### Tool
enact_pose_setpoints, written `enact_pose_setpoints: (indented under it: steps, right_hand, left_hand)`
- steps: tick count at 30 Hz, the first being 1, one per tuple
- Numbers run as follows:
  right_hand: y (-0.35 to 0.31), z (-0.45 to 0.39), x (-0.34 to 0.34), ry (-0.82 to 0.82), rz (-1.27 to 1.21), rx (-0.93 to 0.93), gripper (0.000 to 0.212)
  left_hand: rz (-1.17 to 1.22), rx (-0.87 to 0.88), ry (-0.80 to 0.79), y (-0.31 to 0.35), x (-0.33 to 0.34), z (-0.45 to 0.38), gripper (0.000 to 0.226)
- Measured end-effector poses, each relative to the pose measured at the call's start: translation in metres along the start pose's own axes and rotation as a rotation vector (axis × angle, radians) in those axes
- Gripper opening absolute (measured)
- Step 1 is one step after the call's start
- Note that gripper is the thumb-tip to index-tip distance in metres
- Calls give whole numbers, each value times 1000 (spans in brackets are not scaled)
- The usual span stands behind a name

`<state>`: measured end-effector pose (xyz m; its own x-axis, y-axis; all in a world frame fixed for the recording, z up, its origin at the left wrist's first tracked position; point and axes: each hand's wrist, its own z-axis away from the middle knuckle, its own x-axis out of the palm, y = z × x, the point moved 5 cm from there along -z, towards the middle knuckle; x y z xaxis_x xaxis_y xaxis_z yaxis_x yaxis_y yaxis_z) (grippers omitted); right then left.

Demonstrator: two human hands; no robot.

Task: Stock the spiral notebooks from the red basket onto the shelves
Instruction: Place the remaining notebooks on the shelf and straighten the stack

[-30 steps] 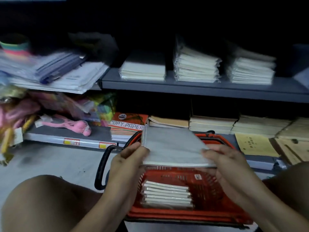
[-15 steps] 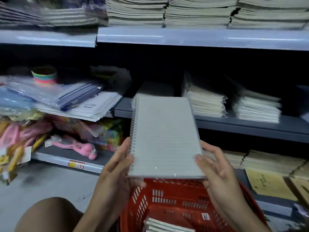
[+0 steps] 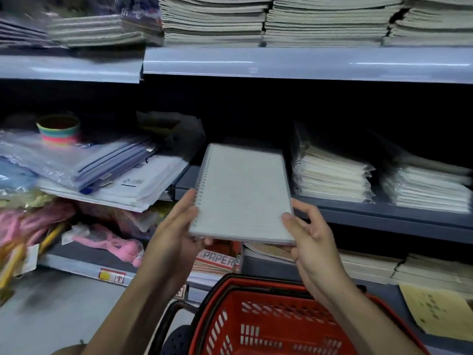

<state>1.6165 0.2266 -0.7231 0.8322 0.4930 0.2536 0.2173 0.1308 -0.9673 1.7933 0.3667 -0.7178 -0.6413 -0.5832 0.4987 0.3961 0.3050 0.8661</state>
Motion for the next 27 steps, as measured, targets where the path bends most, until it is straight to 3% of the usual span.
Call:
enact_pose_setpoints:
  steps: [7,12,16,20,23,27]
  right_hand:
    - [8,-44,12,26,53,57,26]
    - [8,-42,9,-47,104,102,41]
    - [5,-25,-7,-60,241,28,59]
    - [17,-25,-7,47,274,-50,48]
    - [9,-36,-3,132,214,-148,39]
    - [3,-62,8,38,163,-144,49]
  left_hand:
    - [0,-58,105,-1,-5,-48,44]
    - [-51,-27,167,1,-14,-36,40]
    - [-262,81,242,-2,-20,-7,41]
    - [-365,165,357,-2,-21,-6,31]
    - [-346,213,380,7,-16,-23,31]
    - [-255,226,385,15,-9,-64,29]
